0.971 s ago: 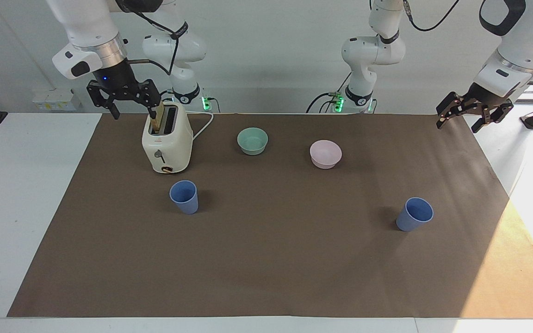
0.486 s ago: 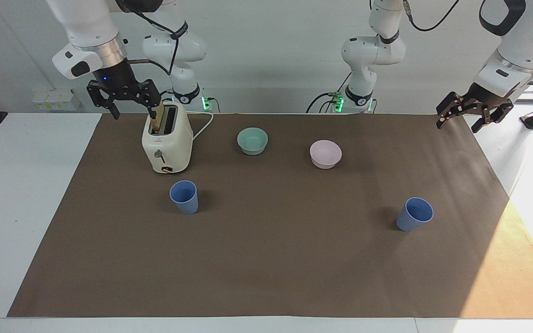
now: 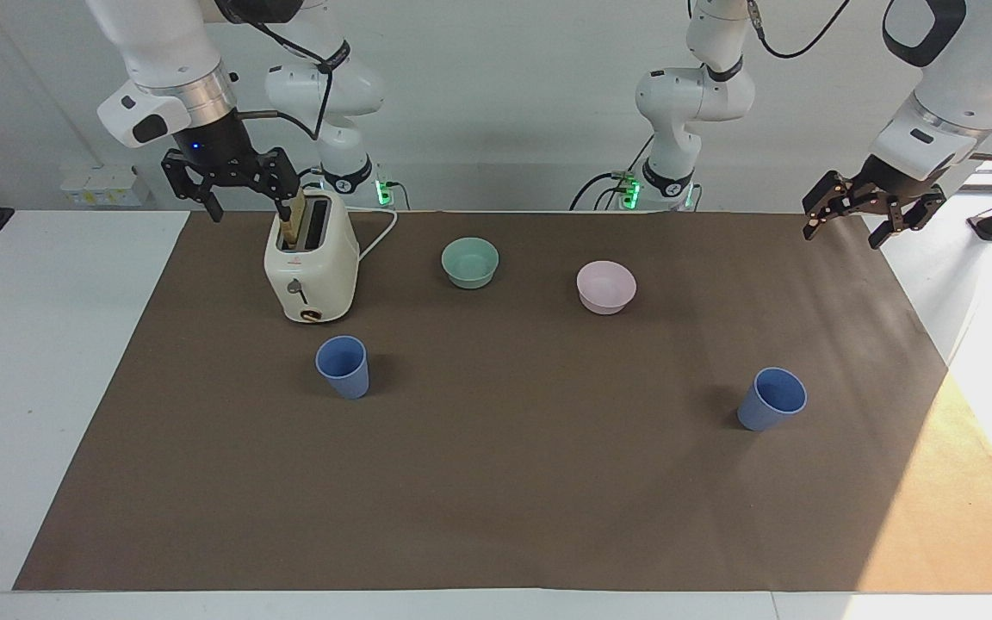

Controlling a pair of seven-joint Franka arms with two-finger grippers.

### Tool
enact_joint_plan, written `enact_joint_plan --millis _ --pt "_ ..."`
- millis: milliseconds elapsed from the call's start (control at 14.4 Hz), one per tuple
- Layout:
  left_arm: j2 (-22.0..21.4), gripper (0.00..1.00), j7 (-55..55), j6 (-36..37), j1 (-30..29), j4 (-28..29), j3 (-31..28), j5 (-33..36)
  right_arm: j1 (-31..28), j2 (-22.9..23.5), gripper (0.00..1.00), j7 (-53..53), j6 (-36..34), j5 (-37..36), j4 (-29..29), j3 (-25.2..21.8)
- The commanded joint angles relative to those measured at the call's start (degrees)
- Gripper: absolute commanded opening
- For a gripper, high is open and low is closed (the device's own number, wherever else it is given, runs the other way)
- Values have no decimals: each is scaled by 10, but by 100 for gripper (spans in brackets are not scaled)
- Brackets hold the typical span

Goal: Stack blue cups with both arms

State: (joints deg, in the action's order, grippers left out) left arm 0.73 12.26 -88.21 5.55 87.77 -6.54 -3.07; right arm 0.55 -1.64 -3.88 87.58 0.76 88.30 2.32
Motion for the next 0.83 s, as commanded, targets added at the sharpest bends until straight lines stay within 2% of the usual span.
enact_joint_plan --millis 0,763 --pt "-9 100 -5 1 6 7 -4 6 -6 0 100 12 -6 8 -1 1" --pt "0 100 -2 -50 4 12 -4 7 -6 0 100 12 1 8 -1 1"
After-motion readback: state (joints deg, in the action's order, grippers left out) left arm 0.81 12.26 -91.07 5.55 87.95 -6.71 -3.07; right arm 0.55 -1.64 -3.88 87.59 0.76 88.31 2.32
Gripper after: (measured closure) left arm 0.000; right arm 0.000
